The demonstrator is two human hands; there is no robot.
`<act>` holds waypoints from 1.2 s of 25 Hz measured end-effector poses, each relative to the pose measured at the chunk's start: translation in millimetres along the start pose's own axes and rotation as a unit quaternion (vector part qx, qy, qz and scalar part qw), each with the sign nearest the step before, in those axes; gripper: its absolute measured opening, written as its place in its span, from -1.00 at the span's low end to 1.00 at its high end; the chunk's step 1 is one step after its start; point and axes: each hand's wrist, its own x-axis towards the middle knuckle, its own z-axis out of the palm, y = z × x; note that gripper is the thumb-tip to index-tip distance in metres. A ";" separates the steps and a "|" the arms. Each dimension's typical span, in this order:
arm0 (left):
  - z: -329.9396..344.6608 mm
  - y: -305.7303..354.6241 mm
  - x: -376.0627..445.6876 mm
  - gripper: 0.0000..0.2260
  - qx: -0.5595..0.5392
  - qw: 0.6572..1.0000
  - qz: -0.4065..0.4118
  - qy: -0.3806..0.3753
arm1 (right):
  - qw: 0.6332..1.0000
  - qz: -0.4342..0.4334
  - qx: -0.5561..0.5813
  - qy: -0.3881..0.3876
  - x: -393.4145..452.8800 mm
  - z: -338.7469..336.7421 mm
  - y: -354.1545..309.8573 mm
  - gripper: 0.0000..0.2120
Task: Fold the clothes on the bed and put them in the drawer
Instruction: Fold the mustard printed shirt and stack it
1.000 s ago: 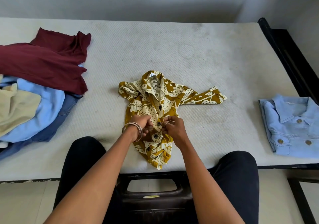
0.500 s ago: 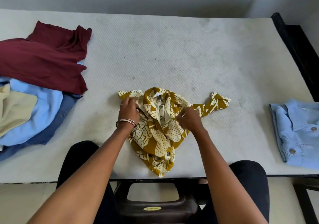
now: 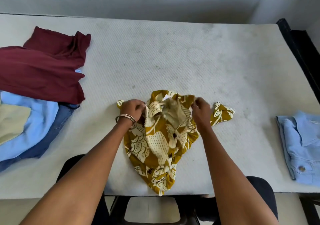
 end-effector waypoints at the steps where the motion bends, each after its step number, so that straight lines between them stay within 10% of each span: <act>1: -9.5 3.0 2.9 -0.85 -0.082 0.995 -0.042 0.047 | 0.986 0.042 0.157 0.026 2.2 -9.4 -13.1 -0.85; 4: -42.6 22.7 11.1 -0.85 -0.349 0.923 -0.129 0.092 | 0.907 0.123 0.403 0.016 6.5 -34.9 -39.3 -0.79; 7: -63.3 37.7 4.0 -0.81 -0.405 0.904 -0.132 0.029 | 0.967 0.160 0.193 -0.039 -0.8 -24.2 -34.8 -0.64; 12: -66.2 14.1 -20.7 -0.75 0.006 0.997 -0.057 -0.059 | 0.988 0.077 -0.133 -0.008 -29.6 16.1 -1.8 -0.67; 16: -55.4 10.1 -20.5 -0.57 0.385 0.916 -0.053 -0.099 | 0.971 0.078 -0.225 0.026 -25.6 13.9 9.2 -0.69; 22: 8.5 36.6 15.0 -0.52 0.129 0.976 -0.174 -0.011 | 0.948 -0.004 -0.319 -0.009 8.5 31.1 9.2 -0.63; 27: 36.1 43.5 38.0 -0.52 0.203 0.946 -0.244 -0.065 | 0.904 0.020 -0.425 -0.031 27.1 45.6 11.5 -0.75; 30: 30.8 42.2 42.0 -0.68 0.242 0.940 -0.234 -0.053 | 0.949 -0.002 -0.307 0.063 32.6 37.9 5.4 -0.83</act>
